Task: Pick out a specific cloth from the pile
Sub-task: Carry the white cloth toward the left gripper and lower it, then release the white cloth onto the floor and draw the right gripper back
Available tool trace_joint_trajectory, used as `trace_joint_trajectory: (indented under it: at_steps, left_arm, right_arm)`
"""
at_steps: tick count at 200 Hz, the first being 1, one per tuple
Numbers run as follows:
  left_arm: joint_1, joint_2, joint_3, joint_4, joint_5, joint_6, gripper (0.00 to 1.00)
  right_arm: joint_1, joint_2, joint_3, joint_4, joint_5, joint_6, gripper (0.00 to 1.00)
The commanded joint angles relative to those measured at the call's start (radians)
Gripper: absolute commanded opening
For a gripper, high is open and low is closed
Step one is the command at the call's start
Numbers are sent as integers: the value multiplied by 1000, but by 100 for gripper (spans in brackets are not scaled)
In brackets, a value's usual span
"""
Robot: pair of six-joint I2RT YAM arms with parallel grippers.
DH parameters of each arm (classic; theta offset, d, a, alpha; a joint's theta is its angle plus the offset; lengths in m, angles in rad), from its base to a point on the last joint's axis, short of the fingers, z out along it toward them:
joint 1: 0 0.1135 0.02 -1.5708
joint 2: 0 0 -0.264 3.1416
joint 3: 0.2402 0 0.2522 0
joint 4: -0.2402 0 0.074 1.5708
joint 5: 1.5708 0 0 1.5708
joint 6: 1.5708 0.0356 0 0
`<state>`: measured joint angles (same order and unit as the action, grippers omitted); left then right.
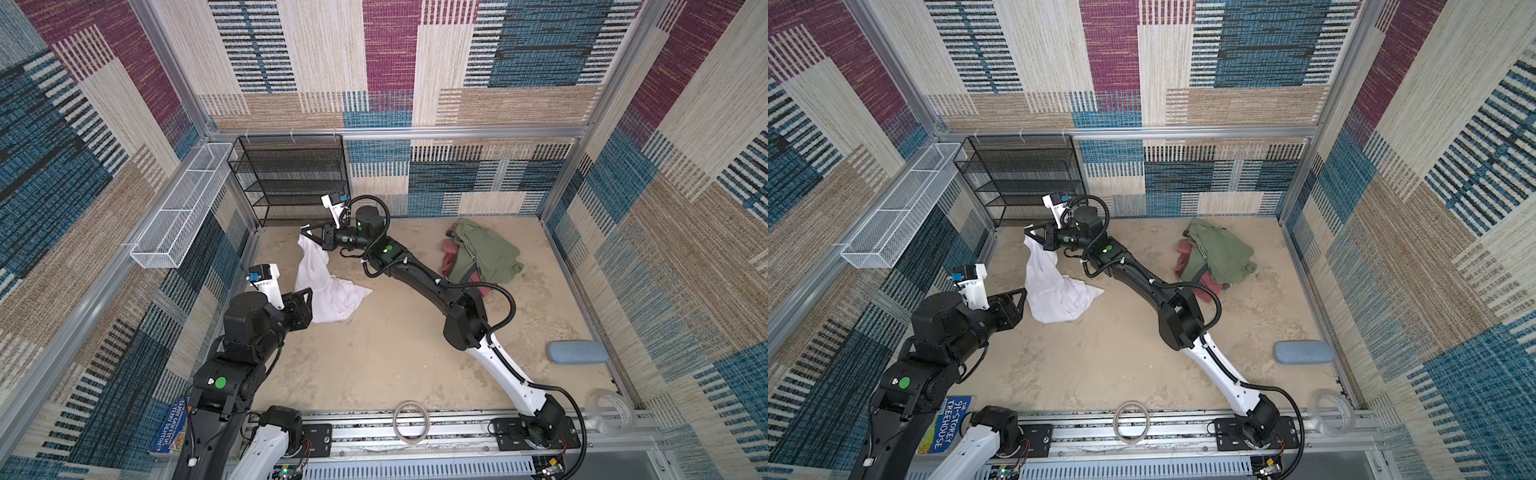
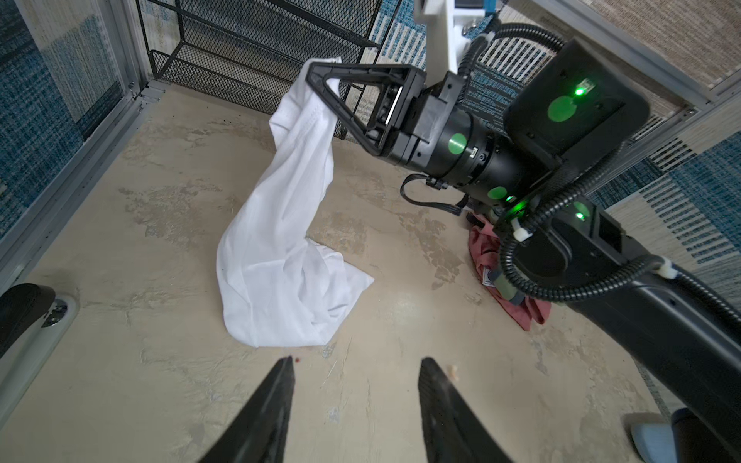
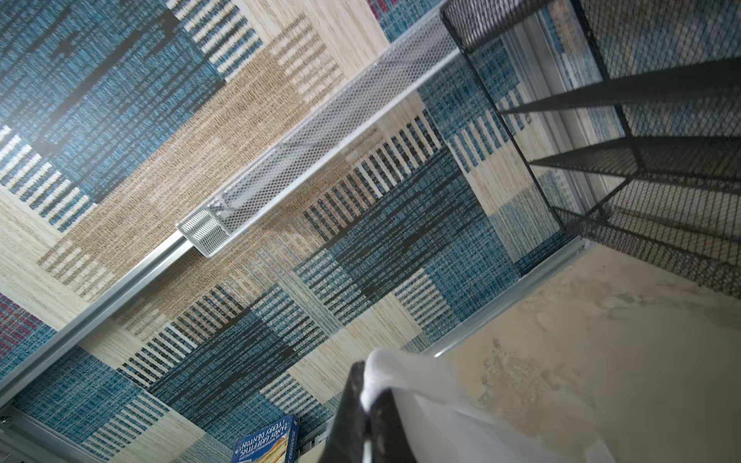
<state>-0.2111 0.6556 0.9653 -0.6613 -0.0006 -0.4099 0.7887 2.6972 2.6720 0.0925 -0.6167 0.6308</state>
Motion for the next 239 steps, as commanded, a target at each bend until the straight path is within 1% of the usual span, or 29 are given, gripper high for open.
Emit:
trace_joint_trajectory:
  at_steps: [1, 6, 15, 23, 30, 44, 58, 75, 86, 95, 109, 123, 142, 158, 185, 211, 239]
  left_arm:
    - [1, 22, -3, 34, 2, -15, 53]
    - [1, 28, -6, 42, 5, -18, 53]
    - [1, 39, -8, 53, 10, -20, 53]
    - [1, 48, -12, 64, 11, -17, 53]
    - [1, 59, -15, 73, 10, -15, 53]
    - [1, 74, -29, 98, 14, -13, 53]
    - [1, 87, -47, 129, 17, -21, 53]
    - [1, 113, -52, 152, 37, -28, 52]
    - [1, 134, -50, 158, 48, -27, 52]
    - [1, 150, -50, 161, 53, -27, 52]
    - [1, 166, -58, 176, 57, -35, 52]
    - [1, 168, -75, 206, 66, -45, 52]
    - [1, 175, -77, 218, 74, -44, 52]
    - [1, 180, -75, 218, 70, -34, 52]
    - [1, 184, -72, 214, 67, -25, 52]
    - [1, 178, -80, 213, 52, -21, 52]
    - [1, 160, -92, 211, 52, -20, 52]
  right_arm:
    - [5, 30, -5, 24, 20, 15, 17]
    - [6, 34, -8, 22, 21, 15, 25]
    - [5, 41, -12, 13, 25, 6, 43]
    - [4, 44, -12, -2, 37, -7, 55]
    - [3, 40, -15, -20, 54, -18, 61]
    - [0, 18, -43, -37, 75, -41, 68]
    - [-8, -17, -103, -35, 91, -52, 71]
    - [-22, -68, -176, -15, 100, -50, 72]
    - [-32, -90, -200, -7, 103, -66, 75]
    - [-36, -94, -188, -22, 110, -93, 79]
    - [-43, -76, -132, -61, 123, -121, 81]
    - [-56, -59, -85, -94, 127, -112, 82]
    - [-79, -55, -91, -104, 99, -82, 82]
    - [-87, -58, -93, -153, 109, -109, 83]
    - [-88, -78, -111, -245, 186, -147, 84]
    - [-86, -92, -121, -336, 220, -182, 83]
    - [-66, -111, -135, -442, 304, -272, 84]
